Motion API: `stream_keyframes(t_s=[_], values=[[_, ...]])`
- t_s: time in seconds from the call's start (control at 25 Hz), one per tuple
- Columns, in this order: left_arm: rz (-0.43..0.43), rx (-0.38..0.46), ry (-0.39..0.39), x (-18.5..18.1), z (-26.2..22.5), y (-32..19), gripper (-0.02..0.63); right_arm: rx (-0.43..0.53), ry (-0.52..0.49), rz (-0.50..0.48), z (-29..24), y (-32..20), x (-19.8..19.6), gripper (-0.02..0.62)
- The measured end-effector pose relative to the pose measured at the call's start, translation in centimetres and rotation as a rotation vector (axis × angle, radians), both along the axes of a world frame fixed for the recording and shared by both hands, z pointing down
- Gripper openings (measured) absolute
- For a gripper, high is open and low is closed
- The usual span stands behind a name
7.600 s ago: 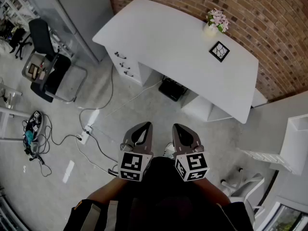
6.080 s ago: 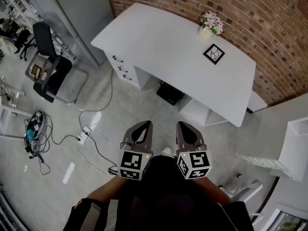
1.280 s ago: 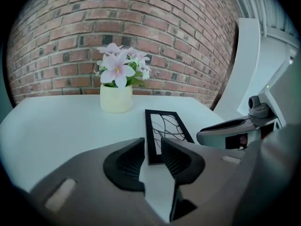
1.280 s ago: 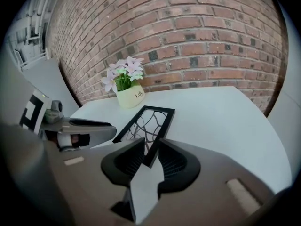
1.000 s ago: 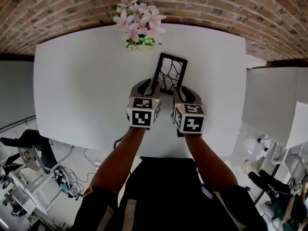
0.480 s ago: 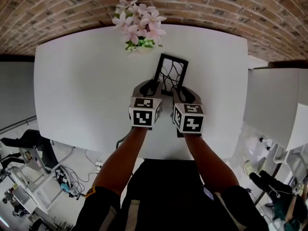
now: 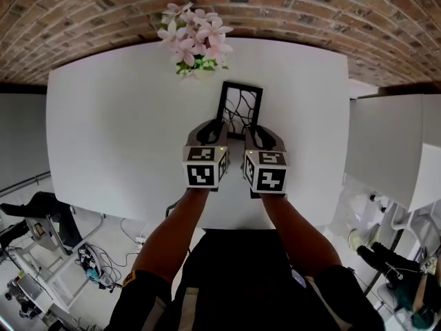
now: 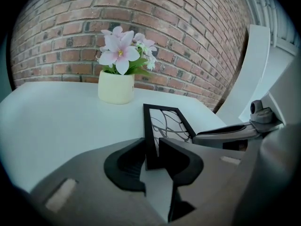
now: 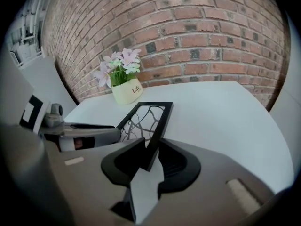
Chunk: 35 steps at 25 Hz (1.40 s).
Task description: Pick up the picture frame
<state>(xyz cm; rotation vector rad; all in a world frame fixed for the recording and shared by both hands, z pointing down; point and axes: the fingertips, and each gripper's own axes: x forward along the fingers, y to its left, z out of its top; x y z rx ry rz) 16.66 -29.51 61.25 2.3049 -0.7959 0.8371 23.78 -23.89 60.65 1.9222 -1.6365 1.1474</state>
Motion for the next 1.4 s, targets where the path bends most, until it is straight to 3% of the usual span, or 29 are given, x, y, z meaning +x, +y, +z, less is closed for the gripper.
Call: stream_keyframes(t_s=[0.72, 1.4], values=[[-0.042, 0.189, 0.135, -2.8, -9.8, 5.8, 0.078, 0.156, 0.121, 0.052, -8.6, 4.9, -1.9, 0.077], [-0.045, 0.331, 0.273, -10.8, -20.4, 16.1, 0.077, 0.368, 0.206, 0.079, -20.3, 15.9, -10.0, 0.072]])
